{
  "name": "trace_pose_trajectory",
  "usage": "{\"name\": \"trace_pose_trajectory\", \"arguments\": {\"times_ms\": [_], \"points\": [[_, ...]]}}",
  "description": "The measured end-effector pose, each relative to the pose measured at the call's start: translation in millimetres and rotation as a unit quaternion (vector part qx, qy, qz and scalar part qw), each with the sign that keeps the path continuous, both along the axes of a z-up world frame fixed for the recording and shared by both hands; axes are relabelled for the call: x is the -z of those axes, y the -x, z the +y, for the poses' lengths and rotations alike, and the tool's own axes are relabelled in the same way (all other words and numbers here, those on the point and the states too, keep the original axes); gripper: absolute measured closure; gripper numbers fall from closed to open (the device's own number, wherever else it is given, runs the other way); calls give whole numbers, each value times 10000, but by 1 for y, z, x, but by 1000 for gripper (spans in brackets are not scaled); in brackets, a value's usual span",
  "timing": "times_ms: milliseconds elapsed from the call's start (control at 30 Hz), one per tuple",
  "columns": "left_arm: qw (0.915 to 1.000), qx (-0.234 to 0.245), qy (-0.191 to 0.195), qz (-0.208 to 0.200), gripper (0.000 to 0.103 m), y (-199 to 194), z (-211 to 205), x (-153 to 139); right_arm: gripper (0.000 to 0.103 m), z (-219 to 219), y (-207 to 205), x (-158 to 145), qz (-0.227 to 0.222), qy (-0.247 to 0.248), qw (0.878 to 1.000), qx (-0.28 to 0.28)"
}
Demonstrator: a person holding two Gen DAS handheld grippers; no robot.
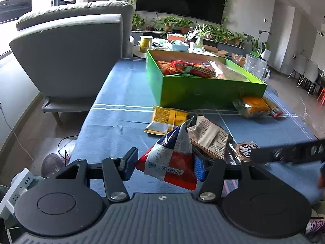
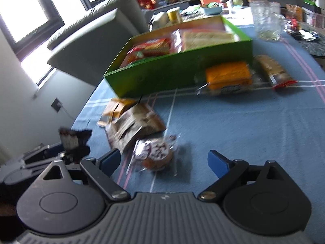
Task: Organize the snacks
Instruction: 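Close the right gripper on the round cookie packet while the left gripper holds its bag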
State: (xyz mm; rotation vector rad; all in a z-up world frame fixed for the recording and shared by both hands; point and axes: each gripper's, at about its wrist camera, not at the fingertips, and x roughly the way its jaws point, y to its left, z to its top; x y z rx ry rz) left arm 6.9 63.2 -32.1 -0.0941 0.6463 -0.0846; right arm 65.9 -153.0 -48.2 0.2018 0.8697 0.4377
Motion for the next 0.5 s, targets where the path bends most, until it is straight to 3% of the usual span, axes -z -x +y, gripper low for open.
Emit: {"name": "trace_pose_trajectory", "arguments": {"times_ms": [400, 500], "points": [[10000, -49, 73, 29, 50, 1, 7, 3, 5, 38, 0, 15, -232, 590, 9979, -94], [9999, -68, 80, 49, 50, 0, 7, 4, 22, 44, 2, 16, -443, 959, 9943, -128]]}}
